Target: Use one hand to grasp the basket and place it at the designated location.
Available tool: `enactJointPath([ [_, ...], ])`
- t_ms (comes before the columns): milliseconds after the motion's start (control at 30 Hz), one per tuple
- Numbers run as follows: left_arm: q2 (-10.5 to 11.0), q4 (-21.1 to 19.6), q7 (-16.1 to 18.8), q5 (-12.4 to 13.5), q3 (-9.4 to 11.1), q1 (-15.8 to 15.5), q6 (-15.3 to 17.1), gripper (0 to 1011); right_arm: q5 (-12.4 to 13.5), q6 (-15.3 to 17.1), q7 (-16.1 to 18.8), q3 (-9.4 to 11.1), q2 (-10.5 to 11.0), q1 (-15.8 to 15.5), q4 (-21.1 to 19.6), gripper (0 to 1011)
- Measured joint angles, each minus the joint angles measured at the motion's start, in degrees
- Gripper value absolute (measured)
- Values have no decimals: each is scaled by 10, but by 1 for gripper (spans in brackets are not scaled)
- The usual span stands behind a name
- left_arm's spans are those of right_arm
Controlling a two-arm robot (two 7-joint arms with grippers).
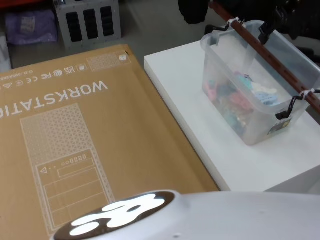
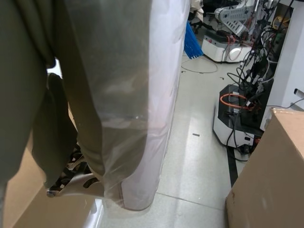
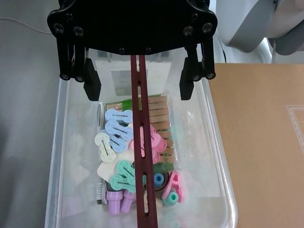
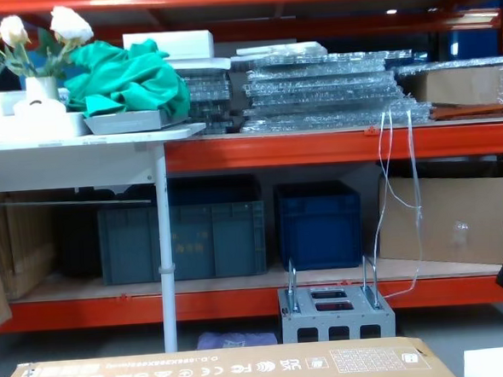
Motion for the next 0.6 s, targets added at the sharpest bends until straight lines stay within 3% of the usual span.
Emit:
enactJointPath([
  [600, 0, 0, 0, 0, 0, 0, 0, 0, 0, 0, 0, 0, 0, 0, 0, 1000],
])
